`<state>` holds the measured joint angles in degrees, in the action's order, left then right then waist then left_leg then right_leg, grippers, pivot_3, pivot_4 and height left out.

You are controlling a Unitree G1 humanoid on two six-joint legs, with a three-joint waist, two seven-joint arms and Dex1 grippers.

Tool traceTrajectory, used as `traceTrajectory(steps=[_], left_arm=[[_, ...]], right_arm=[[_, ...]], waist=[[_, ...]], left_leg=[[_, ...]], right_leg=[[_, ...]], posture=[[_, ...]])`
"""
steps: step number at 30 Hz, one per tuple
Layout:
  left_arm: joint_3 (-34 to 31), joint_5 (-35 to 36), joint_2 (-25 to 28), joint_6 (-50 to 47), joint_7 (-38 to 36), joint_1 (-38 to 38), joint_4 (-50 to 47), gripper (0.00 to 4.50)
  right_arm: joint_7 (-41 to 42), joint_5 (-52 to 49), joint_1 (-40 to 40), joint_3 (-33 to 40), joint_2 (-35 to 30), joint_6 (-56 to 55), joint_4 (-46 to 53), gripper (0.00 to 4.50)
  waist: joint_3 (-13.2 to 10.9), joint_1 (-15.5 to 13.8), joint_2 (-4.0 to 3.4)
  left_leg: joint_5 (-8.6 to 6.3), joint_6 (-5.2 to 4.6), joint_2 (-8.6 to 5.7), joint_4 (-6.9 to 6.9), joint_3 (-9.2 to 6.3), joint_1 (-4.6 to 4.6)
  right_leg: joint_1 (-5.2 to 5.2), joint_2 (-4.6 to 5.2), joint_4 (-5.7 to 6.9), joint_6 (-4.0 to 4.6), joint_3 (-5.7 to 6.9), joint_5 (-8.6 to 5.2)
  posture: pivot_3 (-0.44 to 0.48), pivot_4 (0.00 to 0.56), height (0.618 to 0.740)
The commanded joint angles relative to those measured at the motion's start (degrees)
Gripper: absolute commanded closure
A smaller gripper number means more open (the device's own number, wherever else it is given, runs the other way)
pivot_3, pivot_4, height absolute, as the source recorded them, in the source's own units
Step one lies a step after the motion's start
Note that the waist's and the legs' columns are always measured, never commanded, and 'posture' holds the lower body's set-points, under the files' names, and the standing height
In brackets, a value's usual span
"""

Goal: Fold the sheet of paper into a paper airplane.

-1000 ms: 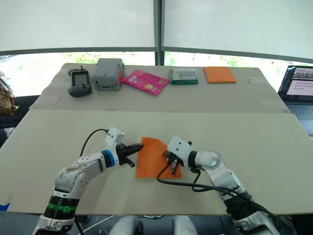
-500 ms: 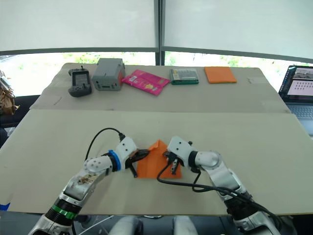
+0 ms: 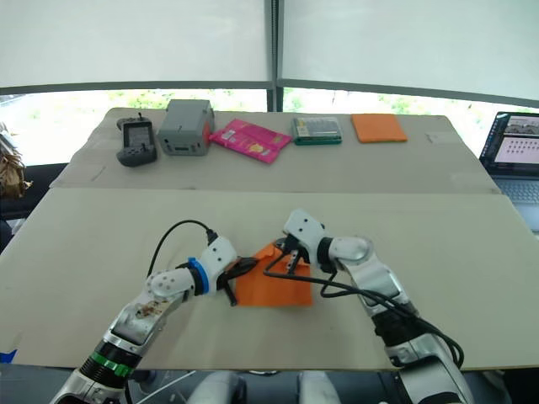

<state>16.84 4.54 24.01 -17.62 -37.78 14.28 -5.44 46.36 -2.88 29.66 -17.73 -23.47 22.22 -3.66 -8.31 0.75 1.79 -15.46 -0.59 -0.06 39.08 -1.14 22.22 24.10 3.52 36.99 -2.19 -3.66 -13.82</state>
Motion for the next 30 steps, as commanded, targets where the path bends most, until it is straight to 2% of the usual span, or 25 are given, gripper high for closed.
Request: traceTrajectory(steps=[1, 10, 12, 15, 21, 24, 25, 27, 30], left_arm=[[0.40, -0.88, -0.07, -0.47, -0.38, -0.29, 0.30, 4.46], [-0.73, -0.14, -0.23, -1.04, 0.12, -1.03, 0.47, 4.46], [-2.39, 2.12, -0.76, -2.66, -0.12, -1.40, -0.64, 4.46], [-5.87, 8.58, -1.24, -6.69, -2.90, -1.92, -3.14, 3.70], [-14.80, 17.77, 1.33, -9.04, -7.34, -1.97, -5.28, 1.59], [-17.32, 19.14, 1.47, -9.91, -6.47, -0.12, -3.69, 0.66], [-17.10, 18.51, 1.20, -10.37, -5.53, 0.61, -3.00, 0.66], [-15.22, 16.27, 0.76, -10.79, -4.12, 1.48, -1.41, 1.01], [-12.11, 14.42, -0.47, -9.85, -4.15, 1.42, -0.04, 1.98]], right_arm=[[1.67, 0.45, 2.30, -0.67, 1.11, -4.82, -3.47, 4.50], [1.76, 3.58, 3.00, -2.43, 2.96, -9.11, -11.21, 4.50], [1.69, 4.42, 2.82, -2.80, 2.78, -9.32, -11.92, 4.50], [1.73, 4.91, 2.55, -2.98, 2.81, -9.65, -12.56, 4.50], [2.03, 5.80, 2.14, -3.34, 2.83, -10.08, -13.06, 4.50], [1.93, 6.05, 1.93, -3.49, 2.93, -10.27, -13.25, 4.50], [1.88, 6.17, 1.89, -3.56, 3.03, -10.32, -13.30, 4.50], [1.76, 6.39, 1.84, -3.77, 3.32, -10.35, -13.36, 4.50], [1.56, 6.50, 1.83, -3.81, 3.58, -10.34, -13.30, 4.50]], waist=[[0.00, 0.00, 0.00], [0.01, 0.08, -0.02], [0.02, 0.13, -0.03], [0.02, 0.22, -0.03], [0.02, 0.31, -0.03], [0.02, 0.24, -0.03], [0.02, 0.15, -0.03], [0.02, 0.15, -0.03], [0.02, 0.26, -0.04]], left_leg=[[0.00, 0.00, 0.00, 0.00, 0.00, 0.00], [0.00, 0.00, 0.02, -0.01, 0.00, -0.05], [0.00, 0.00, 0.03, -0.02, 0.00, -0.06], [0.00, 0.00, 0.05, -0.02, 0.00, -0.05], [0.00, 0.00, 0.07, -0.03, 0.00, -0.08], [0.00, 0.00, 0.08, -0.03, 0.00, -0.10], [0.00, 0.00, 0.07, -0.03, 0.00, -0.10], [0.00, 0.01, 0.04, -0.03, 0.00, -0.14], [0.00, 0.00, 0.02, -0.05, 0.01, -0.17]], right_leg=[[0.01, 0.00, 0.00, 0.00, 0.00, 0.00], [-0.02, 0.01, 0.03, 0.00, -0.01, 0.00], [-0.03, 0.01, 0.03, 0.00, -0.01, 0.00], [0.00, 0.01, 0.05, 0.00, -0.01, 0.00], [-0.01, 0.00, 0.06, 0.00, -0.01, 0.00], [-0.02, 0.01, 0.06, 0.00, -0.01, 0.00], [-0.03, 0.01, 0.06, 0.00, -0.01, 0.00], [-0.08, 0.02, 0.05, 0.00, 0.00, 0.00], [-0.10, 0.01, 0.05, 0.00, -0.01, 0.00]], posture=[[0.000, 0.150, 0.740], [0.000, 0.150, 0.740], [0.000, 0.150, 0.740], [0.000, 0.150, 0.740], [0.000, 0.150, 0.740], [0.000, 0.150, 0.740], [0.000, 0.150, 0.740], [0.000, 0.150, 0.740], [0.000, 0.150, 0.740]])
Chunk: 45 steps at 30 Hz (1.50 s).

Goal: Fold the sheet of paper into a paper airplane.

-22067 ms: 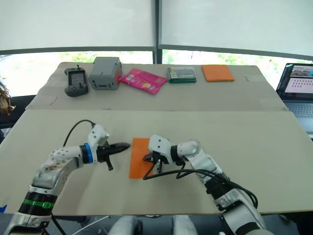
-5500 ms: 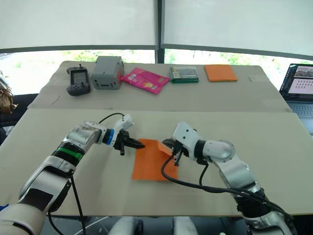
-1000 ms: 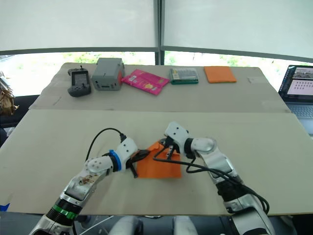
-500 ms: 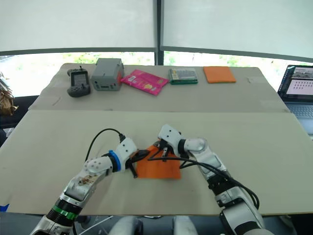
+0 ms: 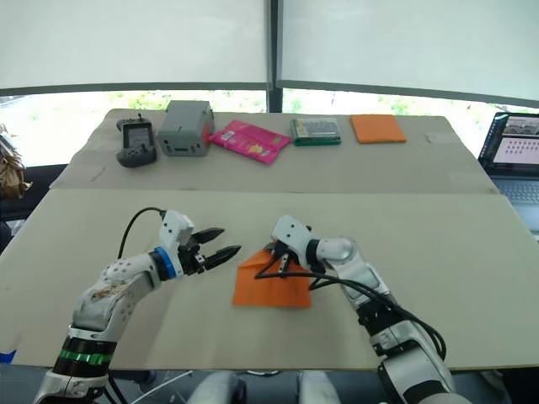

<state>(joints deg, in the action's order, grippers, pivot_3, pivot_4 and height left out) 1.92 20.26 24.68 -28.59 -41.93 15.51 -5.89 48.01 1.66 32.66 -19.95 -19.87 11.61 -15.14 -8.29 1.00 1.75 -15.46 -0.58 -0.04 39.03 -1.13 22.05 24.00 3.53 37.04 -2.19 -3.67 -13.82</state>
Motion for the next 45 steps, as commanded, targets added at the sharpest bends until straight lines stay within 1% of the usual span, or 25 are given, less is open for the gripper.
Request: traceTrajectory(steps=[1, 7, 8, 19, 25, 28, 31, 35, 43, 45], left_arm=[[3.52, -1.46, -1.57, 1.42, -0.29, 0.21, 0.55, 2.35], [7.24, -4.88, -1.36, 3.43, -1.15, 1.10, 3.29, 4.38], [7.97, -5.60, -1.14, 3.81, -1.42, 1.10, 3.73, 4.47], [12.37, -10.64, 0.56, 4.04, -1.49, -1.45, 4.86, 4.47], [12.42, -10.68, -0.86, 3.14, -0.77, -1.58, 4.98, 4.47], [13.17, -10.78, -1.25, 2.73, -0.78, -1.98, 4.53, 4.47], [13.49, -10.93, -1.25, 2.68, -0.78, -2.34, 4.06, 4.47], [13.15, -10.89, -1.06, 2.67, -0.64, -2.61, 3.95, 4.47], [13.24, -10.94, -1.08, 2.84, -0.57, -2.81, 4.13, 4.47], [13.19, -10.92, -1.14, 2.95, -0.56, -2.75, 4.26, 4.47]], right_arm=[[-0.14, 2.03, -1.18, -1.57, 0.00, 0.26, -1.78, 4.50], [-0.58, 2.15, -1.21, -1.33, -0.35, 0.40, -1.38, 4.50], [-0.61, 2.21, -1.23, -1.33, -0.36, 0.38, -1.25, 4.50], [-1.02, 1.78, -2.42, -1.45, 1.92, -0.87, 2.08, 4.50], [-1.35, 3.01, -3.84, -3.05, 3.12, -0.91, 1.59, 4.50], [-3.68, 5.25, -2.66, -3.04, 3.02, -0.53, -0.61, 4.50], [-6.59, 6.01, -1.63, -0.86, 2.28, 0.86, -1.58, 4.50], [-8.86, 5.17, -1.73, 2.01, 1.17, 2.48, -1.06, 4.50], [-9.91, 4.54, -1.31, 4.12, 0.42, 2.32, -3.07, 4.50], [-9.99, 3.26, -1.09, 5.16, 0.84, 0.85, -2.18, 4.50]], waist=[[0.00, 0.03, 0.00], [0.00, 0.04, 0.00], [0.00, 0.04, 0.00], [0.09, 0.04, -0.09], [0.27, 0.05, -0.29], [0.35, 0.05, -0.33], [0.41, -0.08, -0.37], [0.40, -0.31, -0.38], [0.41, -0.24, -0.38], [0.40, -0.24, -0.38]], left_leg=[[0.00, 0.00, 0.00, -0.03, 0.00, 0.01], [0.00, 0.00, 0.02, -0.05, 0.00, 0.01], [0.00, 0.00, 0.02, -0.05, 0.00, 0.01], [0.00, 0.00, 0.03, -0.07, 0.01, -0.03], [0.00, 0.00, 0.02, -0.09, 0.02, -0.07], [0.00, 0.00, 0.02, -0.09, 0.01, -0.13], [0.00, 0.00, 0.01, -0.10, 0.01, -0.31], [-0.02, -0.02, 0.00, -0.21, -0.04, -0.79], [-0.02, -0.02, -0.01, -0.22, -0.04, -0.82], [-0.02, -0.02, -0.01, -0.21, -0.04, -0.82]], right_leg=[[0.02, 0.00, 0.00, 0.00, 0.00, 0.00], [0.05, -0.02, 0.01, 0.01, -0.01, 0.00], [0.05, -0.02, 0.01, 0.01, -0.01, 0.00], [0.02, -0.01, 0.00, 0.01, -0.01, 0.00], [-0.02, -0.01, -0.01, 0.01, -0.02, 0.00], [-0.08, -0.01, -0.02, 0.00, -0.02, 0.00], [-0.29, -0.01, -0.06, 0.00, -0.02, 0.00], [-0.91, 0.03, -0.38, 0.01, 0.05, -0.01], [-0.94, 0.03, -0.39, 0.00, 0.05, -0.01], [-0.96, 0.04, -0.41, 0.00, 0.05, -0.02]], posture=[[0.000, 0.150, 0.740], [0.000, 0.150, 0.740], [0.000, 0.150, 0.740], [0.000, 0.150, 0.740], [0.000, 0.150, 0.740], [0.000, 0.150, 0.740], [0.000, 0.150, 0.740], [0.000, 0.150, 0.740], [0.000, 0.150, 0.740], [0.000, 0.150, 0.740]])
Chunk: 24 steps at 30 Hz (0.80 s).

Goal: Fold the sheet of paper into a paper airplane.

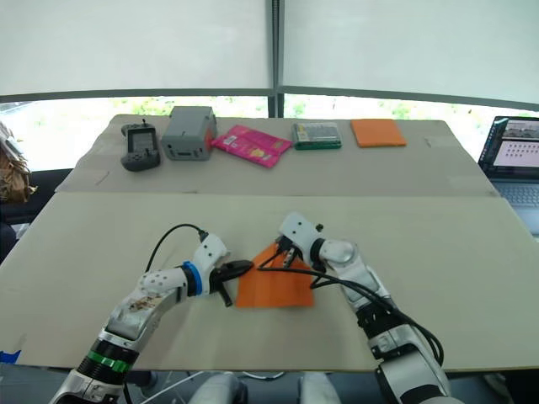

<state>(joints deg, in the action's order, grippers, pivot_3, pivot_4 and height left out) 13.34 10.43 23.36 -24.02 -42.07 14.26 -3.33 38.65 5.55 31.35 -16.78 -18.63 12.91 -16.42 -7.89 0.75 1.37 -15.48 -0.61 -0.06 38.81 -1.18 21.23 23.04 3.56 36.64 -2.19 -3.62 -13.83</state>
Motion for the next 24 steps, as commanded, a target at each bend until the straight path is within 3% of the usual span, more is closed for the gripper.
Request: traceTrajectory(steps=[1, 4, 10, 24], left_arm=[[1.76, -1.10, 0.17, -1.54, -0.42, -1.48, 1.81, 4.47], [1.75, -1.17, 0.00, -1.35, -0.40, -1.24, 2.21, 4.47], [1.91, -1.29, -0.40, -1.06, -0.52, -0.55, 2.78, 4.47], [0.23, -0.49, -3.72, 0.19, -0.11, 4.69, 7.43, 4.47]], right_arm=[[0.36, -3.26, -0.05, 3.32, 0.49, -0.97, 0.92, 4.50], [3.02, -9.03, -1.07, 6.17, 1.69, -1.12, 6.81, 4.50], [4.67, -7.10, -3.91, 4.01, -1.36, -1.25, 9.24, 4.50], [4.84, -1.19, -2.28, -2.85, 0.03, -4.87, 3.42, 4.50]], waist=[[0.00, 0.00, 0.00], [-0.03, 0.04, -0.04], [-0.04, -0.07, -0.05], [-0.06, -0.02, -0.06]], left_leg=[[0.00, 0.00, 0.00, 0.00, 0.00, 0.00], [0.00, 0.00, 0.01, -0.01, 0.00, 0.04], [-0.01, -0.01, 0.01, -0.02, -0.01, 0.06], [-0.01, -0.02, -0.01, -0.01, 0.01, 0.08]], right_leg=[[0.00, 0.00, 0.00, 0.00, 0.00, 0.00], [0.05, 0.00, 0.00, 0.00, 0.00, 0.00], [0.04, 0.00, -0.04, -0.01, 0.01, -0.01], [0.05, -0.03, -0.09, -0.01, 0.00, -0.01]], posture=[[0.000, 0.150, 0.740], [0.000, 0.150, 0.740], [0.000, 0.150, 0.740], [0.000, 0.150, 0.740]])
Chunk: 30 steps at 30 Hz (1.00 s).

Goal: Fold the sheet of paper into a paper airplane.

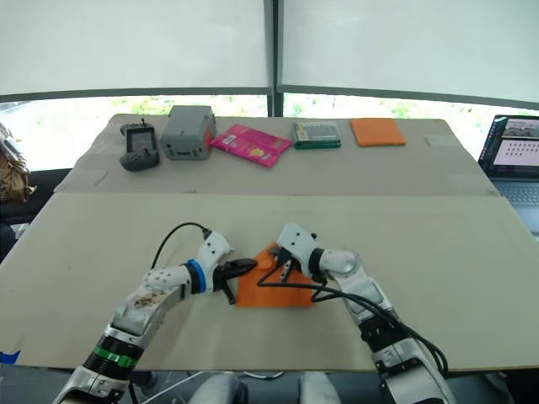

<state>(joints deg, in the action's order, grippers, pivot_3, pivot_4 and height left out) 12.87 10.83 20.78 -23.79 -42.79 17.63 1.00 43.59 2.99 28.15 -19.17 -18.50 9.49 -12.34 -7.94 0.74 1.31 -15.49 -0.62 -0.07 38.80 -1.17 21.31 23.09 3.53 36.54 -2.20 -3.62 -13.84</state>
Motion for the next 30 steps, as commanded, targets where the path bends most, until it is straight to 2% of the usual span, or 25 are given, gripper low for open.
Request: traceTrajectory(steps=[1, 6, 8, 13, 20, 24, 27, 30], left_arm=[[0.53, -0.78, -1.73, -0.05, 0.75, 2.22, 3.73, 4.47], [0.23, -1.11, -3.31, -1.45, 1.15, 6.28, 6.83, 4.47], [0.47, -1.80, -2.23, -2.95, 1.22, 5.93, 6.61, 4.47], [-0.36, -0.37, 1.64, -7.06, 0.24, 0.04, 0.80, 4.47], [-4.81, 2.34, 6.86, -11.68, 0.57, -7.90, -8.64, 4.47], [-4.82, 4.71, 8.71, -14.05, -0.62, -10.53, -12.94, 4.47], [-7.64, 7.95, 5.45, -14.40, 1.61, -9.30, -13.25, 4.47], [-12.88, 14.05, -1.39, -16.48, 4.80, -5.04, -11.91, 4.47]], right_arm=[[-0.15, 1.86, 0.98, -0.86, -0.23, -1.37, -1.21, 4.50], [-0.30, 3.17, 0.36, -1.59, -0.40, -0.46, -2.05, 4.50], [-0.50, 3.34, 0.04, -1.39, -0.26, 0.01, -1.86, 4.50], [-0.86, 3.52, -0.19, -1.03, -0.45, 0.24, -1.98, 4.50], [-0.63, 3.39, 0.21, -1.04, -0.28, -0.03, -2.73, 4.50], [-0.40, 3.41, 0.64, -1.31, 0.08, -0.20, -3.36, 4.50], [-0.30, 3.36, 0.88, -1.20, 0.23, -0.28, -3.65, 4.50], [-0.58, 3.03, 0.61, -0.65, 0.34, 0.34, -3.42, 4.50]], waist=[[0.00, -0.05, 0.00], [0.00, 0.08, 0.00], [0.00, 0.11, 0.00], [0.01, 0.63, 0.00], [0.01, 1.23, -0.01], [0.01, 1.46, -0.01], [0.01, 1.41, -0.01], [-0.01, 1.10, 0.01]], left_leg=[[0.00, 0.00, -0.01, 0.01, 0.00, 0.00], [0.00, 0.00, -0.05, -0.01, 0.00, 0.01], [0.00, 0.00, -0.02, -0.01, 0.00, 0.00], [-0.01, -0.02, 0.03, -0.09, 0.01, -0.05], [-0.02, -0.01, 0.14, -0.18, 0.00, -0.11], [-0.02, -0.01, 0.15, -0.22, 0.00, -0.13], [-0.02, -0.01, 0.15, -0.23, 0.00, -0.14], [-0.02, -0.01, 0.14, -0.22, 0.00, -0.12]], right_leg=[[0.00, 0.00, -0.01, 0.00, 0.00, 0.00], [0.00, -0.03, -0.03, 0.00, 0.00, 0.00], [0.00, -0.03, -0.02, 0.00, 0.00, 0.00], [0.00, -0.04, -0.01, 0.00, -0.02, 0.00], [-0.02, -0.01, -0.02, 0.01, -0.03, 0.00], [-0.02, -0.01, -0.04, 0.02, -0.03, -0.01], [-0.04, -0.01, -0.07, 0.03, -0.02, -0.02], [-0.05, 0.02, -0.12, 0.03, -0.01, -0.01]], posture=[[0.000, 0.150, 0.740], [0.000, 0.150, 0.740], [0.000, 0.150, 0.740], [0.000, 0.150, 0.740], [0.000, 0.150, 0.740], [0.000, 0.150, 0.740], [0.000, 0.150, 0.740], [0.000, 0.150, 0.740]])
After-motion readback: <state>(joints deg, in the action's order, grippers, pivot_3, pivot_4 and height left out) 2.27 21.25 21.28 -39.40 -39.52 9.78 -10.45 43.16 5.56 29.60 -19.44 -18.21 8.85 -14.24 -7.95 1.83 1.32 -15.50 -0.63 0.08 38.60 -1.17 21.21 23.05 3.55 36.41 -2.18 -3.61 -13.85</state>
